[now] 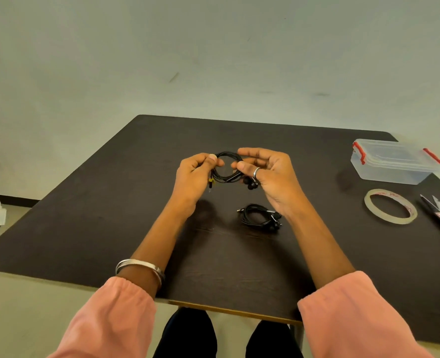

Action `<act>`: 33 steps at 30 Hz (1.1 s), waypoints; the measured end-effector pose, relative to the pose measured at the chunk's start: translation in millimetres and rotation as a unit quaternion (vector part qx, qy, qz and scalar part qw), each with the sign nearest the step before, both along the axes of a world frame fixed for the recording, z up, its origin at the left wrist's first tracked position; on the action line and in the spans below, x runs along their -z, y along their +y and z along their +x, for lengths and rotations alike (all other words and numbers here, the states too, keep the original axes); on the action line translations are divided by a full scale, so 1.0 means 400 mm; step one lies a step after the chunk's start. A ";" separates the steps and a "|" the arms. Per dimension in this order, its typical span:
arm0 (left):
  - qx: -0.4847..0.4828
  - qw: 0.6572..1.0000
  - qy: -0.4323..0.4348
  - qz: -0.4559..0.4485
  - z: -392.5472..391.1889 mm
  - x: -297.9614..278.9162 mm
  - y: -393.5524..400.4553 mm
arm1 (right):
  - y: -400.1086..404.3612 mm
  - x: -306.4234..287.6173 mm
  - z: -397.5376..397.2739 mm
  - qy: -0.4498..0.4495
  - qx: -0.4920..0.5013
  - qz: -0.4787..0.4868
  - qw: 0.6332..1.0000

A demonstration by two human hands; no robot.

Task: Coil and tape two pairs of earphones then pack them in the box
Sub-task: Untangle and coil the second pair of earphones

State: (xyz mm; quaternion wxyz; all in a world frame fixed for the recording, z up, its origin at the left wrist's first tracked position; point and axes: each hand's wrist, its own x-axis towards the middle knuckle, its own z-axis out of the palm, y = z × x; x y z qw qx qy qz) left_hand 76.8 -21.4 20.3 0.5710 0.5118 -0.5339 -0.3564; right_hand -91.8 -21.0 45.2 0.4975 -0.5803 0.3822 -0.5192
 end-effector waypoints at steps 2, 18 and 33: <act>0.011 1.000 0.005 0.016 0.014 -0.010 0.030 | 0.033 -0.007 0.012 -0.016 0.013 0.016 1.000; -0.140 0.957 -0.239 0.089 0.083 0.073 0.155 | 0.206 0.111 0.113 0.244 0.165 0.050 0.954; -0.142 0.963 -0.225 0.041 0.089 0.088 0.186 | 0.252 0.148 0.135 0.371 0.181 -0.166 0.896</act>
